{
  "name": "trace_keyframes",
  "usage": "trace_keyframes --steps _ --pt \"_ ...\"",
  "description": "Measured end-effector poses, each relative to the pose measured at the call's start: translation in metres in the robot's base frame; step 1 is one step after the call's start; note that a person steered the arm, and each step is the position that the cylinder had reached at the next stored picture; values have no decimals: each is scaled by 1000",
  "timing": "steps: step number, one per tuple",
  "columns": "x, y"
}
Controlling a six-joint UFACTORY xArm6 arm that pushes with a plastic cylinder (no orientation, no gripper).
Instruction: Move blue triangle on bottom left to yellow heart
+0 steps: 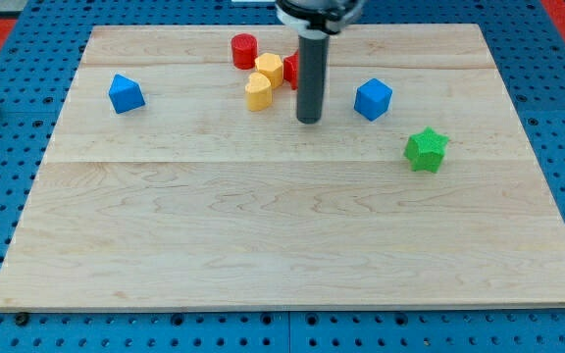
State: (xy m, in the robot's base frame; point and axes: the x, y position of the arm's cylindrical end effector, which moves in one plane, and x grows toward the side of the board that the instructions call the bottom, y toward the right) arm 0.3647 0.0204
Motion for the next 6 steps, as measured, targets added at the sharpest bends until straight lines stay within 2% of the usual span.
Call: trace_keyframes --steps 1,2,3,5,6 --pt "-42 63" --pt "-51 139" --pt "-3 152" --pt "-51 147" --pt "-66 90"
